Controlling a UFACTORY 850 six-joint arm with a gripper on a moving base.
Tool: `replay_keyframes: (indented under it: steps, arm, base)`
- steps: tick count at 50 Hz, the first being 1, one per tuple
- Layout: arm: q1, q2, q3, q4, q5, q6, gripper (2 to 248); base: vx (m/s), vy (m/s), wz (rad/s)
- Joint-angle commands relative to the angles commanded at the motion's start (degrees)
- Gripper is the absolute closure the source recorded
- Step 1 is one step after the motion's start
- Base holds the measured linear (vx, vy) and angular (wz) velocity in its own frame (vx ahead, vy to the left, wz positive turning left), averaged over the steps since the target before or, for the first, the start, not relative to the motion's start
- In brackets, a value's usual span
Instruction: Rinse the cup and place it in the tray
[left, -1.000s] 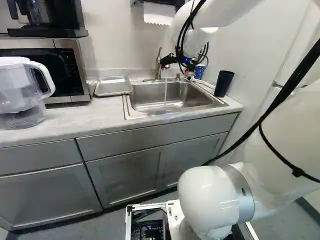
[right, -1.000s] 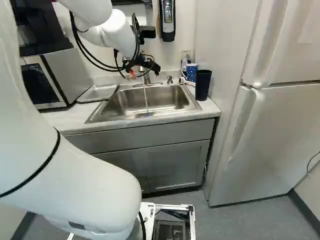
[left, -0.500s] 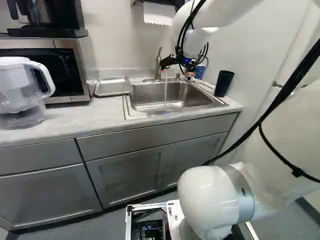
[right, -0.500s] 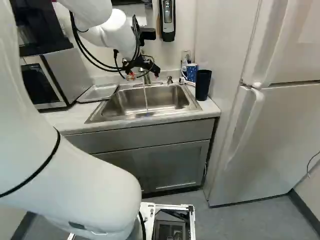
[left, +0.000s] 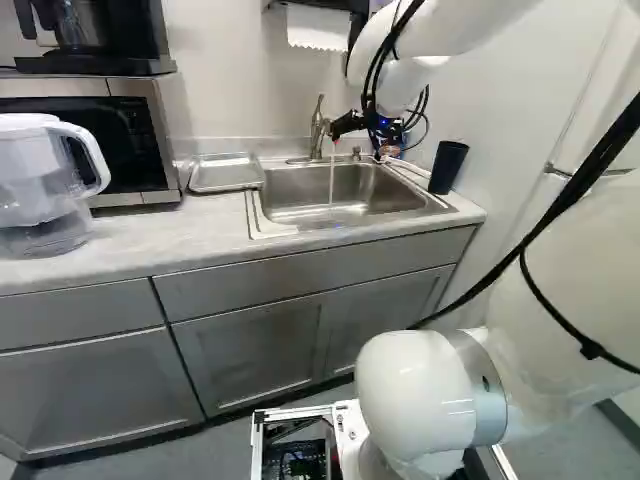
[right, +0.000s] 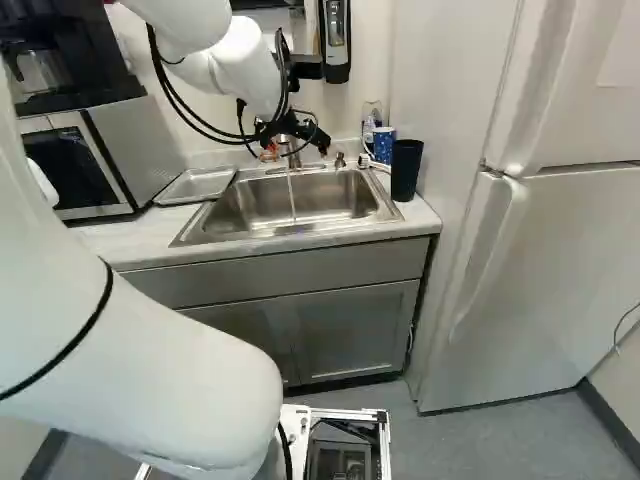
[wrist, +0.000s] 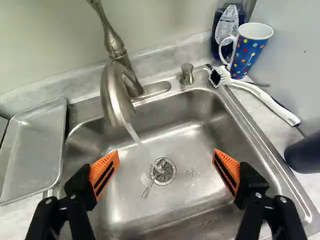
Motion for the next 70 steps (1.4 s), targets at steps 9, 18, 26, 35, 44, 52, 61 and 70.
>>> replay_keyframes:
  steps: [9,18,26,35,44,52,61,70]
  arm:
    - [-1.7,0.4,0.3,0.0,0.0,0.0,3]
    - [-3.5,0.6,0.6,0.0,0.0,0.0,3]
    - [-5.2,0.8,0.7,0.0,0.0,0.0,3]
    - [-7.1,0.8,0.7,0.0,0.0,0.0,3]
    - [-8.9,0.8,0.7,0.0,0.0,0.0,3]
    - [-10.3,0.7,0.6,0.1,0.1,0.0,3]
    - [-10.3,0.3,0.8,0.8,1.2,0.0,3]
    - [-10.3,-0.5,1.2,1.9,2.9,0.0,3]
  base:
    - [0.0,0.0,0.0]
    - [0.0,0.0,0.0]
    - [0.0,0.0,0.0]
    - [0.0,0.0,0.0]
    - [0.0,0.0,0.0]
    - [0.0,0.0,0.0]
    - [0.0,0.0,0.0]
    - [0.0,0.0,0.0]
